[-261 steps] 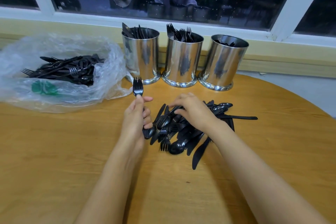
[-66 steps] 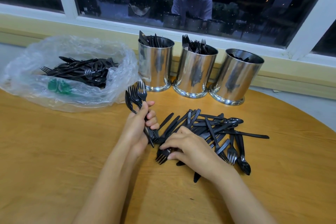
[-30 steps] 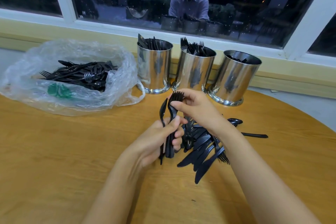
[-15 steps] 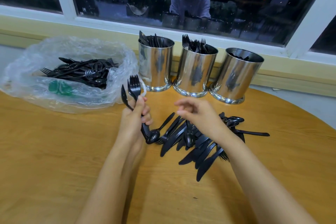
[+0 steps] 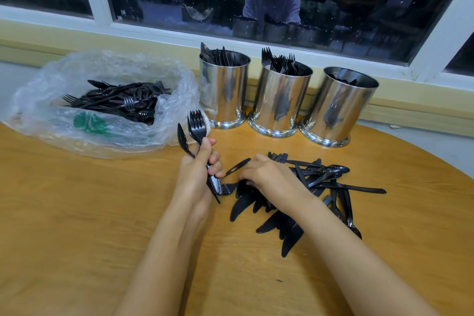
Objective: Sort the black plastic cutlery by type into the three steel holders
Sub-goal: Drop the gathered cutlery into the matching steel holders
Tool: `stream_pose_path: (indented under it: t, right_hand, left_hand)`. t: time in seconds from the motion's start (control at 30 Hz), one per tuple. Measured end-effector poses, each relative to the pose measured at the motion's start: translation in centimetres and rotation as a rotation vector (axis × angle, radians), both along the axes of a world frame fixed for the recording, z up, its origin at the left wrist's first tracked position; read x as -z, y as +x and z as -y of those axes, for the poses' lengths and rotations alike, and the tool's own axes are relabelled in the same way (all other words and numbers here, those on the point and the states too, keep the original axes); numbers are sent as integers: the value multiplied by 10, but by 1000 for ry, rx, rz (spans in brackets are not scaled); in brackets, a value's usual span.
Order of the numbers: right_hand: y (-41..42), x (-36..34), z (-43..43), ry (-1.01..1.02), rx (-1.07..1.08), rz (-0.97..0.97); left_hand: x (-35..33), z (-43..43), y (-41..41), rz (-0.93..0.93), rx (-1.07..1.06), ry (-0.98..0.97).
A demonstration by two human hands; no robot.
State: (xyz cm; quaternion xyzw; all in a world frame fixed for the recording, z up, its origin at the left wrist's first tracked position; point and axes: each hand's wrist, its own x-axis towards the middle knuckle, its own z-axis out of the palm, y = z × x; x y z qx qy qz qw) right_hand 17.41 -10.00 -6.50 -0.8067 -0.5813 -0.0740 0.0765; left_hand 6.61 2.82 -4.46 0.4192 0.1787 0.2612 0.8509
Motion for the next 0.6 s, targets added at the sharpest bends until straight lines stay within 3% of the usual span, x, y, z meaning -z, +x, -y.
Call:
stream_pose_path:
  t: [0.1, 0.23, 0.43, 0.53, 0.6]
  right_hand:
    - [3, -6, 9, 113, -13, 68]
    - [-1, -19, 24, 240, 220, -58]
    - [-23, -25, 31, 718, 478, -851]
    - [-39, -28, 27, 818, 415, -1324]
    - [-46, -28, 22, 886, 359, -1419]
  left_hand:
    - [0, -2, 1, 14, -3, -39]
    - [1, -3, 1, 28, -18, -63]
    - [4, 7, 3, -12, 30, -65]
    - [6, 16, 6, -42, 54, -19]
    - [8, 23, 7, -60, 76, 42]
